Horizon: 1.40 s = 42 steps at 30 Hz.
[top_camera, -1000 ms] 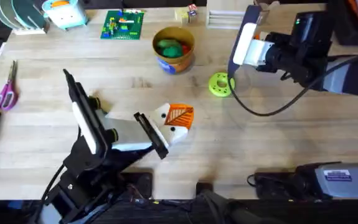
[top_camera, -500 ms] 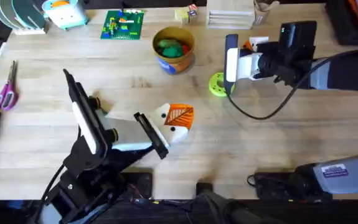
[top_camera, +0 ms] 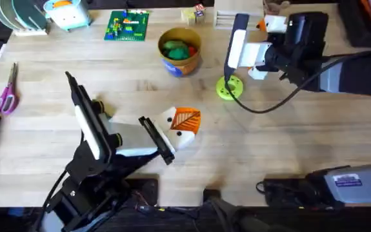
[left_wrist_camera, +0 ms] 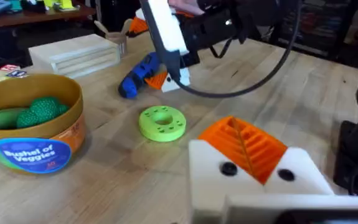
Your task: Pick up the gripper from the table and insert it into the empty holder that is missing its gripper. Then pick up a screw, insert it into the mounting hole, and use the screwdriver to tighten it. Finally, clean up the table by picking up the vegetable and placing it into the bucket.
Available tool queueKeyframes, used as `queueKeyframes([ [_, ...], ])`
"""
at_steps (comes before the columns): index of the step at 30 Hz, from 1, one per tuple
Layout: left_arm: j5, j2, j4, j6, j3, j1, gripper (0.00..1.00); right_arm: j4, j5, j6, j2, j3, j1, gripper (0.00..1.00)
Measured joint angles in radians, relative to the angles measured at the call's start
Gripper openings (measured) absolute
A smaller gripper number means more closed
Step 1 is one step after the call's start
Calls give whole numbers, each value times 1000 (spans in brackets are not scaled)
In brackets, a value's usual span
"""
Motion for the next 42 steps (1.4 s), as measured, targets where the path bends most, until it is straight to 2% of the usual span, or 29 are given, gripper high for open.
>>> queueKeyframes([
  [6,0,0,0,0,0,0,11,-2,101,325,-162,0,5,986],
  [13,0,0,0,1,0,0,26,-146,151,729,-414,0,45,986],
  [14,0,0,0,5,0,0,118,-166,152,776,-449,0,57,986],
  [16,0,0,0,5,0,0,450,-200,152,855,-515,0,84,986],
  [17,0,0,0,5,0,0,570,-214,152,881,-538,0,95,987],
  [19,0,0,0,5,0,0,906,-244,152,926,-582,0,118,986],
  [20,0,0,0,3,0,0,966,-255,152,940,-596,0,127,986],
  [24,-2,0,8,3,0,0,992,-290,152,978,-626,0,158,986],
  [26,-13,0,46,3,0,0,993,-294,152,986,-630,0,173,986],
  [28,-36,0,94,3,1,0,993,-294,153,992,-632,0,191,986],
  [30,-74,0,76,-8,16,0,993,-292,153,997,-633,0,211,987],
  [32,-133,0,-6,-33,61,0,993,-293,153,1001,-635,0,230,986],
  [34,-222,9,-119,-67,151,0,993,-292,154,1002,-636,0,247,987],
  [37,-361,65,-285,-105,350,0,992,-280,154,1002,-637,0,262,987],
  [42,-588,285,-634,-151,747,0,993,-203,154,1014,-637,0,268,986],
])
